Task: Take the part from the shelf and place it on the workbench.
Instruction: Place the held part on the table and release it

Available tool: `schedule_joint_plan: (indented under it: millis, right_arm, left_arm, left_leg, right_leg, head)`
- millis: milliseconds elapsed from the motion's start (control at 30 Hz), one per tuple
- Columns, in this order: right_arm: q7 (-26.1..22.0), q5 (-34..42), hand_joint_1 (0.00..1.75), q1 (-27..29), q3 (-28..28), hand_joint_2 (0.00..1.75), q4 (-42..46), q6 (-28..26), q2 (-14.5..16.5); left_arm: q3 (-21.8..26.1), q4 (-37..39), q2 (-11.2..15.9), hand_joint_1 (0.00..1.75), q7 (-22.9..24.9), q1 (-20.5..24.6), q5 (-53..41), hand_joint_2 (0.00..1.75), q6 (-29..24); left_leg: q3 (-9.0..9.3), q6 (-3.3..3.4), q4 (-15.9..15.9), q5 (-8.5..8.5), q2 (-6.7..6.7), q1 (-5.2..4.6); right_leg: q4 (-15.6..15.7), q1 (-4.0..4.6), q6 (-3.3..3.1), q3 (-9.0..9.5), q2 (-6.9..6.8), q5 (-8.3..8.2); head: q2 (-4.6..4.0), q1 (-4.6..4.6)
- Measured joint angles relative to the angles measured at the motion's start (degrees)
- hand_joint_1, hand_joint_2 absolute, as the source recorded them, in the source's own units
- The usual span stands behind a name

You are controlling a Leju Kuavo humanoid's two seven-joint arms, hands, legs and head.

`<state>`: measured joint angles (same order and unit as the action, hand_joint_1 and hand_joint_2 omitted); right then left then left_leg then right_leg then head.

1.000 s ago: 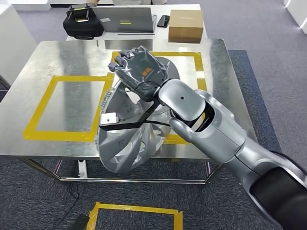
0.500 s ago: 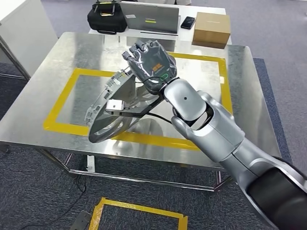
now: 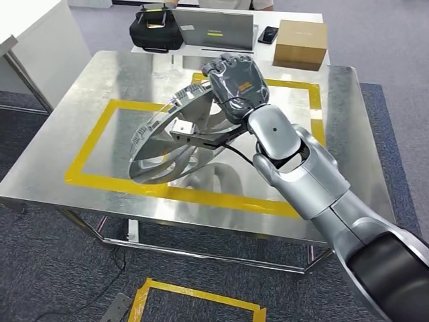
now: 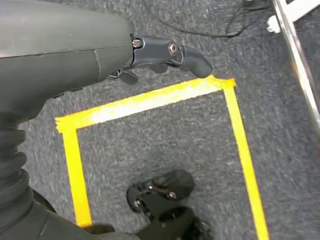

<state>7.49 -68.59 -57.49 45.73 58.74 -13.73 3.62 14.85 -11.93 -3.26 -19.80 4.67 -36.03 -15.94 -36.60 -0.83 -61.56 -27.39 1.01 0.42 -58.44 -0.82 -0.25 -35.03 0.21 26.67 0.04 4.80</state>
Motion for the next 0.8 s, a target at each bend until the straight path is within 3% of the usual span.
schedule_joint_plan:
  millis: [100, 133, 167, 200, 267, 333, 433, 500, 600, 633, 667, 700, 800]
  right_arm:
    - [0.09, -0.29, 0.44, 0.39, -0.31, 0.44, -1.59, 0.16, 0.01]
    - [0.13, -0.38, 0.0, 0.47, -0.4, 0.0, -2.29, 0.33, 0.01]
    - [0.15, -0.44, 0.0, 0.42, -0.54, 0.0, -3.14, 0.71, 0.02]
    - [0.14, -0.41, 0.0, 0.17, -0.73, 0.0, -3.99, 1.3, 0.02]
    - [-0.04, -0.15, 0.0, -0.75, -1.2, 0.0, -5.74, 3.22, 0.03]
    - [-0.22, 0.34, 0.0, -1.8, -1.72, 0.0, -7.4, 5.41, 0.02]
    - [-0.6, 1.14, 0.0, -3.14, -2.24, 0.0, -9.5, 8.15, -0.03]
    - [-1.03, 1.59, 0.0, -3.88, -2.53, 0.0, -10.92, 9.73, -0.28]
    - [-1.39, 1.99, 0.0, -4.1, -2.91, 0.0, -12.8, 10.84, -0.64]
    - [-1.45, 2.21, 0.0, -3.96, -3.02, 0.0, -13.25, 11.04, -0.72]
    - [-1.61, 2.51, 0.0, -3.89, -3.09, 0.0, -13.67, 11.42, -0.79]
    - [-1.81, 2.85, 0.0, -3.99, -3.14, 0.0, -14.08, 12.03, -0.86]
    - [-2.93, 4.21, 0.0, -5.39, -3.16, 0.0, -15.34, 15.49, -1.1]
  left_arm:
    - [0.05, 0.0, -0.07, 0.0, -0.03, -0.01, -0.03, 1.75, 0.19]
    - [0.09, 0.0, -0.07, 0.0, -0.11, -0.06, -0.02, 1.75, 0.45]
    - [0.14, 0.0, -0.06, 0.0, -0.23, -0.12, 0.0, 1.75, 0.8]
    - [0.18, 0.0, -0.04, 0.0, -0.34, -0.16, 0.02, 1.75, 1.13]
    - [0.31, 0.0, -0.01, 0.0, -0.21, -0.17, 0.12, 0.87, 1.16]
    - [0.65, 0.0, -0.01, 0.0, 0.16, -0.14, 0.35, 0.0, 0.47]
    - [1.25, 0.0, -0.1, 0.0, 0.26, -0.28, 0.59, 0.0, -0.6]
    - [1.57, 0.0, -0.2, 0.0, 0.18, -0.37, 0.68, 0.0, -1.14]
    - [2.08, 0.0, -0.39, 0.0, 0.09, -0.49, 0.73, 0.0, -1.46]
    - [2.21, 0.0, -0.48, 0.0, 0.09, -0.57, 0.73, 0.0, -1.49]
    - [2.34, 0.0, -0.58, 0.0, 0.08, -0.68, 0.73, 0.0, -1.52]
    - [2.47, 0.0, -0.67, 0.0, 0.07, -0.76, 0.73, 0.0, -1.58]
    - [2.8, 0.0, -0.89, 0.0, -0.01, -0.88, 0.78, 0.0, -1.87]
  left_leg:
    - [-4.7, -0.71, -10.49, -4.9, -0.31, 0.26]
    - [-5.82, -0.81, -12.91, -5.54, -0.33, 0.29]
    - [-5.95, -0.84, -13.25, -5.06, -0.35, 0.3]
    - [-4.91, -0.76, -11.21, -3.53, -0.39, 0.32]
    - [-0.8, -0.39, -3.2, 0.0, -0.71, 0.23]
    - [1.99, 0.18, 2.25, 1.21, -0.96, -0.06]
    - [2.69, 1.24, 3.47, 1.22, -0.93, -0.3]
    - [3.25, 2.05, 4.28, 1.79, -0.96, -0.08]
    - [3.24, 2.64, 4.66, 2.25, -1.0, -0.02]
    - [3.15, 2.67, 4.65, 2.3, -1.0, -0.04]
    - [3.09, 2.66, 4.63, 2.34, -1.0, -0.04]
    - [3.07, 2.63, 4.62, 2.38, -0.97, -0.03]
    - [3.14, 2.08, 4.38, 2.33, -0.85, -0.12]
  right_leg:
    - [0.04, -0.06, -0.3, 0.13, -0.15, 0.04]
    - [0.03, -0.05, -0.33, 0.16, -0.16, 0.06]
    - [0.03, -0.06, -0.33, 0.23, -0.17, 0.08]
    - [0.03, -0.06, -0.3, 0.34, -0.17, 0.1]
    - [0.02, 0.02, -0.13, 0.63, -0.14, 0.2]
    - [0.05, 0.17, 0.36, 0.78, -0.04, 0.32]
    - [0.43, 0.08, 1.43, 1.04, 0.01, 0.32]
    - [-1.21, 0.07, 2.03, 0.31, -0.03, 1.66]
    - [-11.03, 0.09, 2.5, -4.34, -0.05, 6.86]
    - [-13.92, 0.08, 2.59, -5.69, -0.07, 7.86]
    - [-15.04, 0.08, 2.65, -6.14, -0.08, 7.85]
    - [-13.84, 0.07, 2.66, -5.39, -0.09, 6.79]
    - [-2.49, 0.05, 2.31, 1.2, -0.05, 2.27]
  head:
    - [0.0, 0.13]
    - [0.0, 0.15]
    - [0.0, 0.16]
    - [0.0, 0.15]
    - [0.0, 0.13]
    - [0.0, 0.08]
    - [0.0, 0.05]
    - [0.0, -0.22]
    - [0.0, -0.65]
    - [0.0, -0.67]
    - [0.0, -0.68]
    - [0.0, -0.7]
    - [0.0, -0.7]
